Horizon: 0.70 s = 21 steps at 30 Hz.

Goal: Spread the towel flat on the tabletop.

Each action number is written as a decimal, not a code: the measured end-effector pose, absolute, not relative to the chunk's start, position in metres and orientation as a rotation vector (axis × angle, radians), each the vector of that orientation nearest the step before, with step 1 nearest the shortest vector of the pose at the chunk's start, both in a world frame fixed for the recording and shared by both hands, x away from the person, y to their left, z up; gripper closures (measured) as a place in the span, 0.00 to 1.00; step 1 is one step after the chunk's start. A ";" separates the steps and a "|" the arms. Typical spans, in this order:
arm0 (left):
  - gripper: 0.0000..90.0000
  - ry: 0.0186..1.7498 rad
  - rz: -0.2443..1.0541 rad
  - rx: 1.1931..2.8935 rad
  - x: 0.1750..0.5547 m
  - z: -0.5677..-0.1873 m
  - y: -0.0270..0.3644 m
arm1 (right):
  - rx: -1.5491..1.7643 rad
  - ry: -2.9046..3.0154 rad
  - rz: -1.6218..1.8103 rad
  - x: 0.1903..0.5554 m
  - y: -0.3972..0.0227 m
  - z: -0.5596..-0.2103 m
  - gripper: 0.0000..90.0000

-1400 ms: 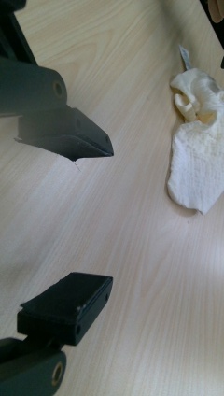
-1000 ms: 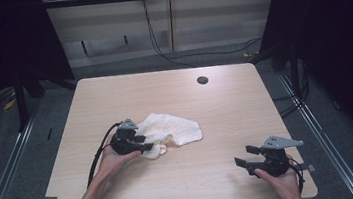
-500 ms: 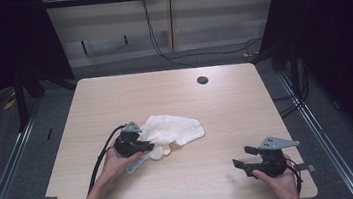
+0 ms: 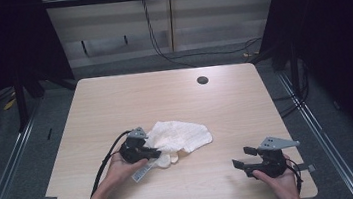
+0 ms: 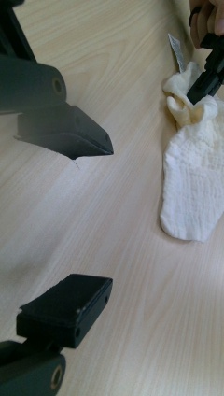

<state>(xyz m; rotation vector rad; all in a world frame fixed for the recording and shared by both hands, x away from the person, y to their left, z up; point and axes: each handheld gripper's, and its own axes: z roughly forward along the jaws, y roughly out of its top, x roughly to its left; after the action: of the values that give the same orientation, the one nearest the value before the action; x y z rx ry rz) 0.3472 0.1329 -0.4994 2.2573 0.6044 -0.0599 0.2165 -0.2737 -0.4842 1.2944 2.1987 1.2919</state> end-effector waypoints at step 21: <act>0.81 0.519 -0.060 2.339 0.307 -0.487 0.171 | 1.137 2.379 1.293 0.214 -0.236 -0.479 0.60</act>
<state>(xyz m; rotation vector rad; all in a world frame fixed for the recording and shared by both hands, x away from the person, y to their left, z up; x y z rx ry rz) 0.3067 0.1714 -0.4867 2.3385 0.5185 -0.0605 0.2141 -0.2358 -0.4786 1.1373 2.3790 1.2926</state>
